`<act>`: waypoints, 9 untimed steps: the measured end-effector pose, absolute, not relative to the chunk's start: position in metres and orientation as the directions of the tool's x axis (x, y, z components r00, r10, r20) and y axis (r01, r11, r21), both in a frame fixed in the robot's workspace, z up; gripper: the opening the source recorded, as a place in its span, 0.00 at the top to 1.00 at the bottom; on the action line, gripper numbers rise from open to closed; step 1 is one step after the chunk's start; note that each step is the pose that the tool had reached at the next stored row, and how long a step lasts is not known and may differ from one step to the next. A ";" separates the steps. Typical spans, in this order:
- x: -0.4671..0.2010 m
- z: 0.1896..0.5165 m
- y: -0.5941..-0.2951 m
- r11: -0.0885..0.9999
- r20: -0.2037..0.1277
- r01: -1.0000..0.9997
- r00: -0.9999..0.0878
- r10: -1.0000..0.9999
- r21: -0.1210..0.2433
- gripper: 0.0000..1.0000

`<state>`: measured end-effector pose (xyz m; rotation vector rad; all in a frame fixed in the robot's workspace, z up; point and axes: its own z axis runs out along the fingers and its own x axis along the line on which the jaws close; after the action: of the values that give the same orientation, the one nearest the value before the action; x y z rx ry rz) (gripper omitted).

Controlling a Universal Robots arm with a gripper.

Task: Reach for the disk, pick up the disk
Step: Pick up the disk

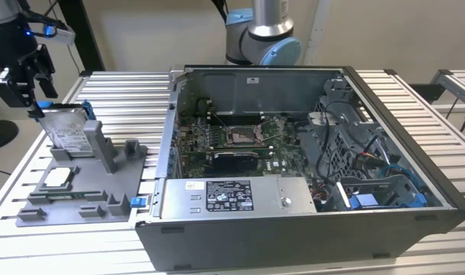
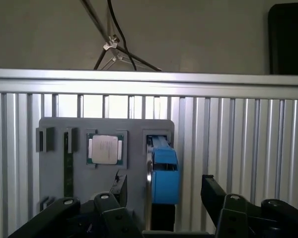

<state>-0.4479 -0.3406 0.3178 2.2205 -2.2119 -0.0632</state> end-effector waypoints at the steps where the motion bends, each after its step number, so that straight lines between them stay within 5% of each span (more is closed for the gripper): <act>1: -0.448 0.316 -0.341 -0.004 -0.024 -0.999 0.003 -1.000 0.033 0.00; 9: -0.445 0.301 -0.340 -0.004 -0.024 -0.999 0.003 -1.000 0.033 0.00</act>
<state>-0.4448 -0.3404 0.3015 2.2205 -2.2120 -0.0632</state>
